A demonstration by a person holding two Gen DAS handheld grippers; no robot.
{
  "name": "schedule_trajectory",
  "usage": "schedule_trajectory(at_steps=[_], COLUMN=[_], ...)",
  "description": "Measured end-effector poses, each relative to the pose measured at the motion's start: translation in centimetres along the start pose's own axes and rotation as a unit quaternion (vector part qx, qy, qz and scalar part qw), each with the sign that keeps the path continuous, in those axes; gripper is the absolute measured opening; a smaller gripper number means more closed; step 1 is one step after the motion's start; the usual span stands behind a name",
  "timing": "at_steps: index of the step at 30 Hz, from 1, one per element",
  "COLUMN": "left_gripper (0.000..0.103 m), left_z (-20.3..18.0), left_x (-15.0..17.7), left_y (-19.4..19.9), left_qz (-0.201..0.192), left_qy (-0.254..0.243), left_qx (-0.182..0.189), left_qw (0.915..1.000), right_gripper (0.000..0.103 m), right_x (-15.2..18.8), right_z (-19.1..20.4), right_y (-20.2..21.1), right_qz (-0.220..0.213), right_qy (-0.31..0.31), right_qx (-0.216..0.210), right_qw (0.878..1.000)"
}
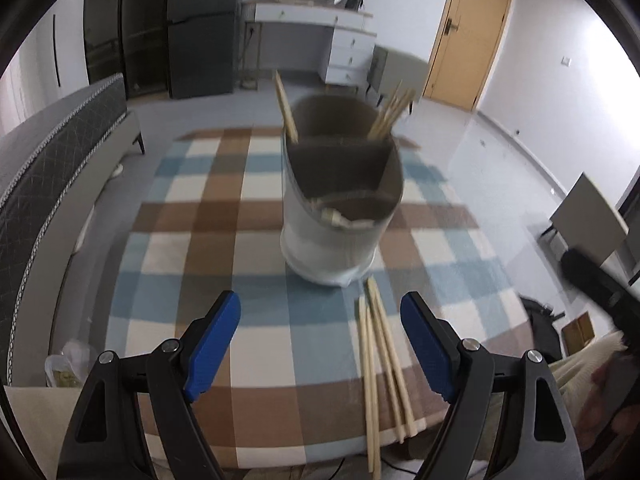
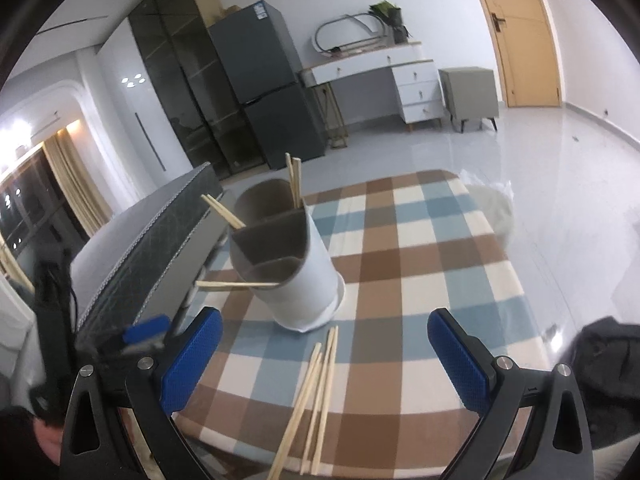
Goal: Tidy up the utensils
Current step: 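Lower both grippers toward the remaining chopsticks beside the holder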
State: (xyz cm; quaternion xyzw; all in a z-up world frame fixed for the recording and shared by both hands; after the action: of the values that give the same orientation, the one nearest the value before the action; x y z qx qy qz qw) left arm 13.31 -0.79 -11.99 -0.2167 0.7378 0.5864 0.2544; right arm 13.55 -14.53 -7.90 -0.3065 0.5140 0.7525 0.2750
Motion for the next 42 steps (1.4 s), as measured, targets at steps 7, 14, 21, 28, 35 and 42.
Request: schedule_trajectory(at_steps=[7,14,21,28,35,42], left_gripper=[0.079,0.079,0.079,0.079,0.079,0.079], left_z=[0.0,-0.3,-0.9,-1.0,-1.5,-1.3], left_x=[2.5,3.9,4.0,3.9,3.7,3.8], left_y=[-3.7,-7.1,-9.6,-11.3,-11.3,-11.0], left_qz=[0.077,0.132,0.157,0.163,0.150,0.151], left_qy=[-0.002,-0.017,-0.029,-0.029,-0.038,-0.051], left_qx=[0.002,-0.019,-0.027,-0.033,-0.042,-0.075], left_qw=[0.9970,0.9909,0.9868,0.9856,0.9870,0.9843], right_gripper=[0.103,0.103,0.103,0.103,0.103,0.103], right_x=[0.2,0.1,-0.2,-0.1,0.0,0.3], right_z=[-0.3,-2.4,-3.1,-3.4,-3.3,-3.0], right_y=[-1.3,-2.4,-2.9,-3.4,-4.0,-4.4], right_qz=[0.015,0.032,0.040,0.048,0.054,0.063], right_qy=[-0.005,-0.056,-0.075,-0.086,-0.084,-0.078], right_qx=[0.004,0.003,0.005,0.003,0.004,0.007], right_qw=[1.000,0.998,0.996,0.995,0.995,0.995])
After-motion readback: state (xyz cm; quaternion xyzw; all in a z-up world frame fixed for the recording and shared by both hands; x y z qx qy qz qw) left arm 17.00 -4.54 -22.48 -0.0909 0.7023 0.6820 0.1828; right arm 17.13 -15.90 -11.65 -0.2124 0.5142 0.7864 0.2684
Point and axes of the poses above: each gripper's, at about its wrist camera, not at the fingertips, and y roughly against the way its jaws point, z to its left, x to its underside, the point moved 7 cm from there along -y, roughly the way its jaws point, and after that the axes turned 2 degrees about x, right-handed, at the moved point
